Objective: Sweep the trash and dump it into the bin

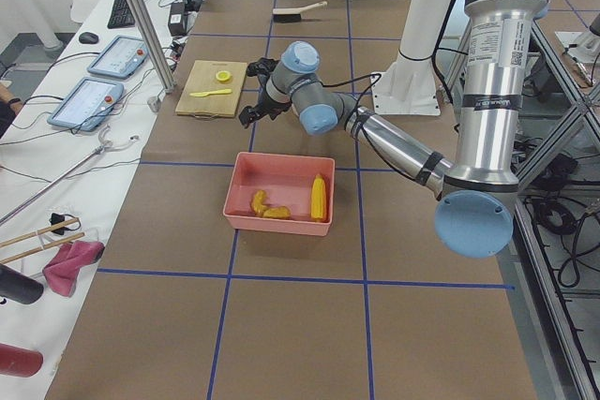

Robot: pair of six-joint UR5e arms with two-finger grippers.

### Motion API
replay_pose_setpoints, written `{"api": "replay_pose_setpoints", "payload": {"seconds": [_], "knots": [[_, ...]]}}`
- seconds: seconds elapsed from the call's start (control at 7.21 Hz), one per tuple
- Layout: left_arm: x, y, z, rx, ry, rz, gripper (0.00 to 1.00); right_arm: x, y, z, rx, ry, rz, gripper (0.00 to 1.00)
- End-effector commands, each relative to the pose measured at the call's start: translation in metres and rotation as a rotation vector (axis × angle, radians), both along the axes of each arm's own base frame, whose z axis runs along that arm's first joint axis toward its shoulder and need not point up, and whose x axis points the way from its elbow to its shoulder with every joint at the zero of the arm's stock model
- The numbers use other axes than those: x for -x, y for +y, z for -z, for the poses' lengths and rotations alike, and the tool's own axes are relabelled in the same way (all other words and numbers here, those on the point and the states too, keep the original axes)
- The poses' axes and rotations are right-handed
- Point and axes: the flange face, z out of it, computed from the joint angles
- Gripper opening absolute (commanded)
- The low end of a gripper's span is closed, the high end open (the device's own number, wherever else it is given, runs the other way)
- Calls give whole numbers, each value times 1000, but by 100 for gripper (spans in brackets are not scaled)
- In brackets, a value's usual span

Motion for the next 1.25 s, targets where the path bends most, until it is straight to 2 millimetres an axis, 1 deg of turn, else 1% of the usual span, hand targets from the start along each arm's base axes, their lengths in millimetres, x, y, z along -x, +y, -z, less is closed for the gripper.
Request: {"api": "replay_pose_setpoints", "payload": {"seconds": [0.0,0.14,0.28,0.42,0.56,0.69,0.83,0.97,1.11], "knots": [[53,-12,-28,234,-11,70,99,-1,0,2,-5,0,-2,100],[79,-16,-48,355,-49,122,99,-4,1,2,-4,0,-8,100],[101,-14,-56,507,-38,133,99,-7,3,1,-3,0,-17,100],[128,-12,-86,684,17,143,99,-8,3,1,-1,0,-19,100],[157,-14,-120,817,59,177,99,-8,3,1,-1,0,-19,100],[172,-16,-167,941,125,181,99,-8,3,1,-1,0,-19,100],[183,-11,-181,980,129,211,99,-8,3,1,-1,0,-19,100],[195,8,-221,1050,125,242,99,-8,4,1,-1,0,-20,100],[196,6,-236,1080,118,249,99,-8,4,1,-1,0,-20,100]]}}
